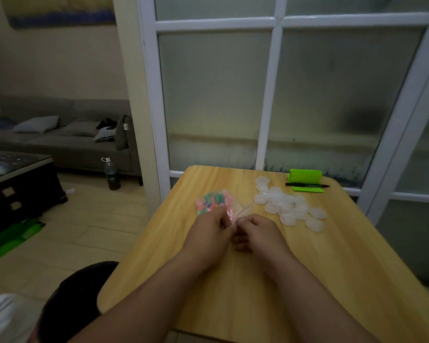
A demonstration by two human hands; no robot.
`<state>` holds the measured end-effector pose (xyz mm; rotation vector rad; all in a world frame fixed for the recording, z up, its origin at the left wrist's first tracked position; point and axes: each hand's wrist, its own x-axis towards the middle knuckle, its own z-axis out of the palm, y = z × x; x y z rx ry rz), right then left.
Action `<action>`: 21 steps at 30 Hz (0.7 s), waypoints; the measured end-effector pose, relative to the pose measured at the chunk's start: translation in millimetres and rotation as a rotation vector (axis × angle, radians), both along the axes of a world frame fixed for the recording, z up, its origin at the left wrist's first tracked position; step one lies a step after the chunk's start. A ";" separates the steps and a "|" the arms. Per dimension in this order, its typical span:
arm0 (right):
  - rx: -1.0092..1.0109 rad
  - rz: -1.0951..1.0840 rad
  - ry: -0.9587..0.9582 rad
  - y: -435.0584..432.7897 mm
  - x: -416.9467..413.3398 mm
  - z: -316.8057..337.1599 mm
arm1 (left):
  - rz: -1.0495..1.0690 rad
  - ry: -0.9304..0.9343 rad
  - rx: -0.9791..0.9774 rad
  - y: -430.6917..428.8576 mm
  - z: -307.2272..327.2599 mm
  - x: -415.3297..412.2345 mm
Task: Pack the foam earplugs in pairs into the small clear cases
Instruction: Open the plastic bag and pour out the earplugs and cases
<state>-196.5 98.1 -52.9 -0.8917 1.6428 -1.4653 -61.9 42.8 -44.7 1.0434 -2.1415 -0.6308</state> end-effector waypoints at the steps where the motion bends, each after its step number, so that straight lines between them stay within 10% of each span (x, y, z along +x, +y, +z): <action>1: 0.006 0.000 0.005 0.8 -0.3 1.0 | -0.001 0.006 0.021 2.7 1.0 -0.3; 11: 0.014 -0.039 -0.058 13.0 0.9 7.8 | -0.040 0.269 0.369 6.7 4.9 3.1; 21: 0.115 -0.109 0.440 15.9 -5.9 -1.2 | 0.094 0.128 0.057 4.3 2.8 1.8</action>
